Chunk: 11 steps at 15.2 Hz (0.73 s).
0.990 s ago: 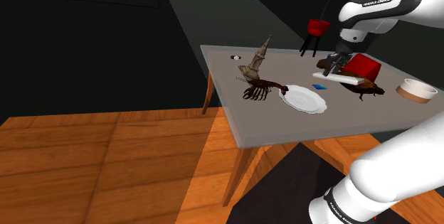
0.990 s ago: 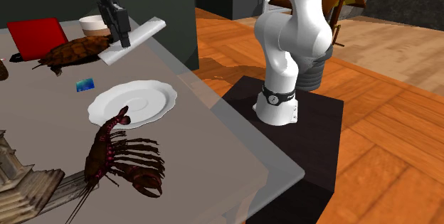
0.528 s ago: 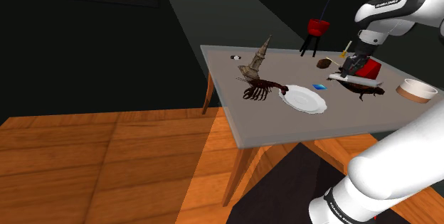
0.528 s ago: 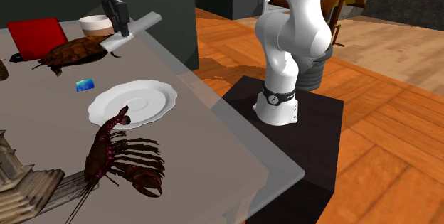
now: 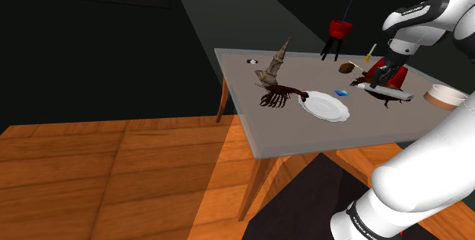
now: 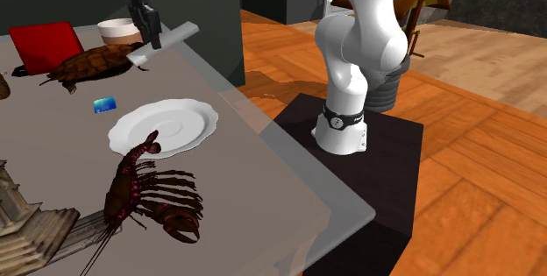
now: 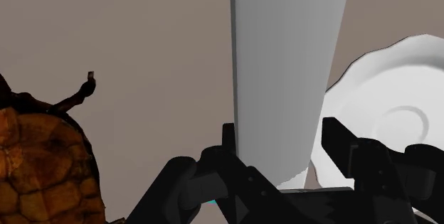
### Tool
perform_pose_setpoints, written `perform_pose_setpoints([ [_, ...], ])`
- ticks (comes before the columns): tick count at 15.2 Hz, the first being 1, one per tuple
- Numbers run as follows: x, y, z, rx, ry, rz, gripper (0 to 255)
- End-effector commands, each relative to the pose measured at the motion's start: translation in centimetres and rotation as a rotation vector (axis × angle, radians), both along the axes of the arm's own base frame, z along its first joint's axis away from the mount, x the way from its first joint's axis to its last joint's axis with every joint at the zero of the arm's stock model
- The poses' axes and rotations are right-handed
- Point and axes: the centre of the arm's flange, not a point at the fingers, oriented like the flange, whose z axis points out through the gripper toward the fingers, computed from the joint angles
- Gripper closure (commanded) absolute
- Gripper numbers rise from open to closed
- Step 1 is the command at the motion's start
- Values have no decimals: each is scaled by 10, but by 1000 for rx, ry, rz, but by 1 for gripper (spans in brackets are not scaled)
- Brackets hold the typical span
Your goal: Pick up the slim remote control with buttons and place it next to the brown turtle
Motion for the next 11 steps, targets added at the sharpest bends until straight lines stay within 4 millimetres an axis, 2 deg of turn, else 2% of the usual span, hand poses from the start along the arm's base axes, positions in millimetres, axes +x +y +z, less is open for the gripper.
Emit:
perform_pose_setpoints([
  [1,-1,0,-10,-1,0,0,255],
  [11,-1,0,-63,-1,0,0,255],
])
